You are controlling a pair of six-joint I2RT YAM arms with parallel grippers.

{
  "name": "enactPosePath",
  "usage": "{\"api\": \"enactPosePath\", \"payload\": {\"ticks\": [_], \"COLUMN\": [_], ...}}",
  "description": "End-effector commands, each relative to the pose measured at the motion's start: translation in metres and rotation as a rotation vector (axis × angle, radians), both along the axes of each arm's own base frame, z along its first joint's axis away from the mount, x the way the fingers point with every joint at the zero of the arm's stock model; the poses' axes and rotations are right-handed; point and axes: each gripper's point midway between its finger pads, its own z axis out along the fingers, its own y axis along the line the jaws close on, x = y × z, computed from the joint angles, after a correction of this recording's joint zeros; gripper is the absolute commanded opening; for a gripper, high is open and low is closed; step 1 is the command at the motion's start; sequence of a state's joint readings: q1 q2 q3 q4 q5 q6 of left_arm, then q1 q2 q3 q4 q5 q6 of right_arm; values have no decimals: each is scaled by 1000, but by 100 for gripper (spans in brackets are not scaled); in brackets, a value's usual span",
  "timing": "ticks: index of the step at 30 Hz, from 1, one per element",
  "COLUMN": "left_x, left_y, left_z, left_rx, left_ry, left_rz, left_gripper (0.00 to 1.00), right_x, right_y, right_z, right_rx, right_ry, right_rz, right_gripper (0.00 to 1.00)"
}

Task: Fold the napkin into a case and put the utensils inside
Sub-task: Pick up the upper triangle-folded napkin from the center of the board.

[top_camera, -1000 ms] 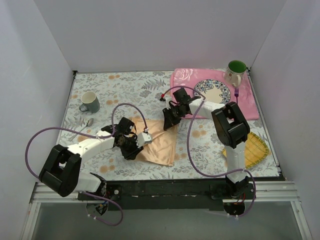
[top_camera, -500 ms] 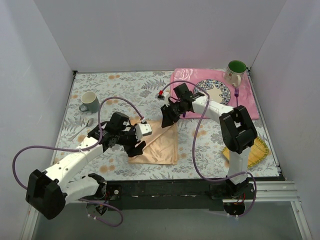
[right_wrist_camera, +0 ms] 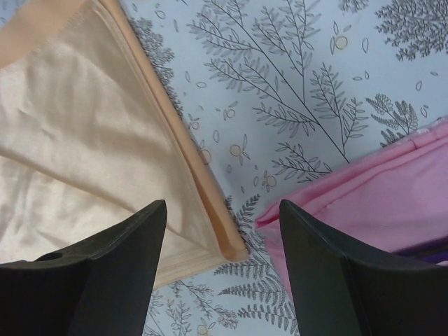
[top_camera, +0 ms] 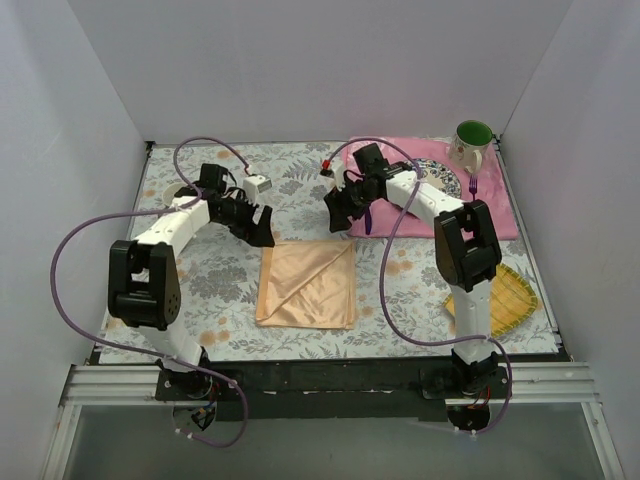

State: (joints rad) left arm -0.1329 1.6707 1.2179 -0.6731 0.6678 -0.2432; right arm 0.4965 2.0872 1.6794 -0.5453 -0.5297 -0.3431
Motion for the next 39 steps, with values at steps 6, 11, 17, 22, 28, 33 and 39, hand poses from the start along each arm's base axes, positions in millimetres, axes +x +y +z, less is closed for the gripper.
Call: {"api": "enactPosePath", "payload": {"ticks": [6, 11, 17, 22, 28, 33, 39], "left_x": [29, 41, 50, 39, 33, 38, 29], "left_y": [0, -2, -5, -6, -15, -18, -18], "left_z": [-18, -32, -39, -37, -55, -65, -75], "left_rx": [38, 42, 39, 23, 92, 118, 128], "left_ry": [37, 40, 39, 25, 12, 6, 37], "left_rz": [-12, -55, -75, -93, -140, -187, -257], "left_gripper": [70, 64, 63, 61, 62, 57, 43], "right_x": [0, -1, -12, -17, -13, -6, -6], "right_y": [-21, -24, -24, -15, -10, -4, 2], "right_z": [-23, -35, -45, -33, -16, 10, 25], "right_rx": [-72, -86, -80, -25, 0, 37, 74], "right_ry": [41, 40, 89, 100, 68, 23, 22], "right_rz": [54, 72, 112, 125, 117, 108, 107], "right_gripper": [68, 68, 64, 56, 61, 63, 63]}}
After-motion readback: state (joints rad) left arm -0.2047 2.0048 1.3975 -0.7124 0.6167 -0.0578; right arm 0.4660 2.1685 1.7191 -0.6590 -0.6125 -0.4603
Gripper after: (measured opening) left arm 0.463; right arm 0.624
